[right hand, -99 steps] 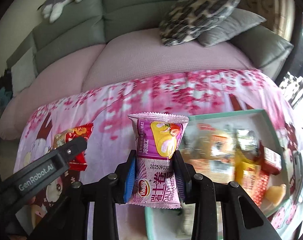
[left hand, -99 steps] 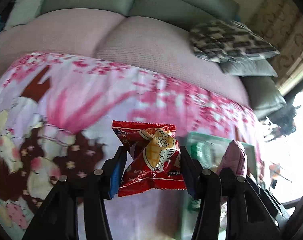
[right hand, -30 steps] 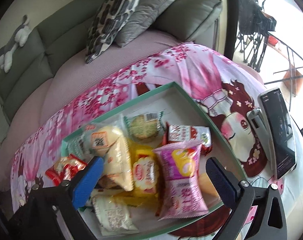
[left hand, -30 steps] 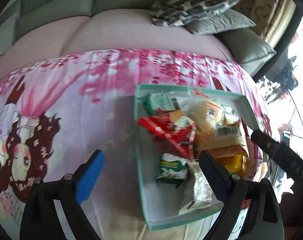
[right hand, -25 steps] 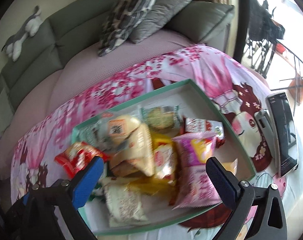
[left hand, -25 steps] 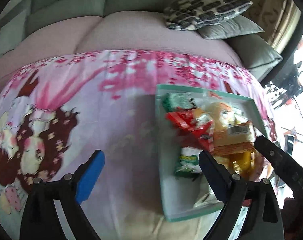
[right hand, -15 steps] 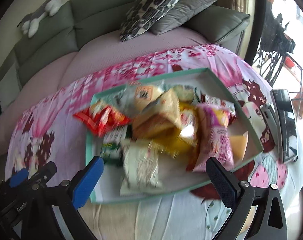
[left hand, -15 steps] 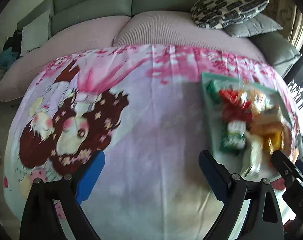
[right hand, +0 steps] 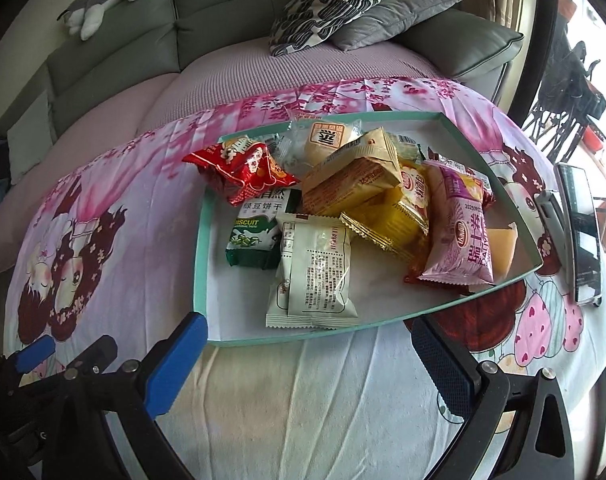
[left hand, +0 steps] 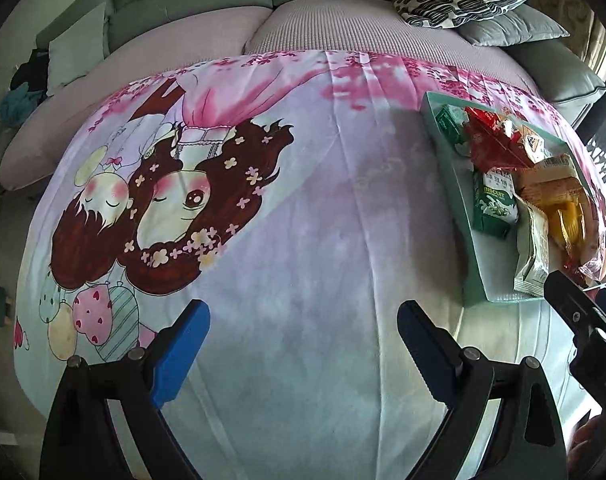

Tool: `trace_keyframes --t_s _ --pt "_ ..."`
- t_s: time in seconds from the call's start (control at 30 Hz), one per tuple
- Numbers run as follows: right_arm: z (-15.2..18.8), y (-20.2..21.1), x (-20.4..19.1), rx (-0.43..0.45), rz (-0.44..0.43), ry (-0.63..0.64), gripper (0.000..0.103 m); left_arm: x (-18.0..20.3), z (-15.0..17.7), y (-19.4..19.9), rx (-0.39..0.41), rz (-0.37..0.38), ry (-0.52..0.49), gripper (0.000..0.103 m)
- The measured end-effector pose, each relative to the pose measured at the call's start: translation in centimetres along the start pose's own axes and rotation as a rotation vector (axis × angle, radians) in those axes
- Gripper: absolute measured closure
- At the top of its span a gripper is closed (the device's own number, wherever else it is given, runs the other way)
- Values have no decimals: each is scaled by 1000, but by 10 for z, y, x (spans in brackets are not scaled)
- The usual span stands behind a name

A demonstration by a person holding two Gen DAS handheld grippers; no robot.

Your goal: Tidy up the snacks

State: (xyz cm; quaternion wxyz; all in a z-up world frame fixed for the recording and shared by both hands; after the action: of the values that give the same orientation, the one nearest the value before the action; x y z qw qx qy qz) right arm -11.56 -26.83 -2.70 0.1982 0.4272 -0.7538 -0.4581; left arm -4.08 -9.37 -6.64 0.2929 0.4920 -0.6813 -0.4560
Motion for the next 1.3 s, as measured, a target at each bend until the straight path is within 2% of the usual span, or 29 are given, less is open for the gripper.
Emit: trace_keyframes --t_s 0.63,1.3 --pt "-4 -3 -8 11 6 52 0 -9 -6 -4 -9 0 50 8" --pt "-4 -3 -6 14 1 43 0 -9 -7 -2 9 4 75 8"
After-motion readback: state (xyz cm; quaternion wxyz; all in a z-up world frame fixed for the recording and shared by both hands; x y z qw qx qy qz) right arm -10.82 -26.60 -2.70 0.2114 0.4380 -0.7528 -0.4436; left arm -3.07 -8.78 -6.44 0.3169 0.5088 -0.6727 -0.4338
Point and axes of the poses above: each gripper's, at about its wrist camera, not at the fingertips, and y roughly against the way its jaws point, x to its right, z to its underside, the point moved 2 cm from there along -y, roughly the way its jaws point
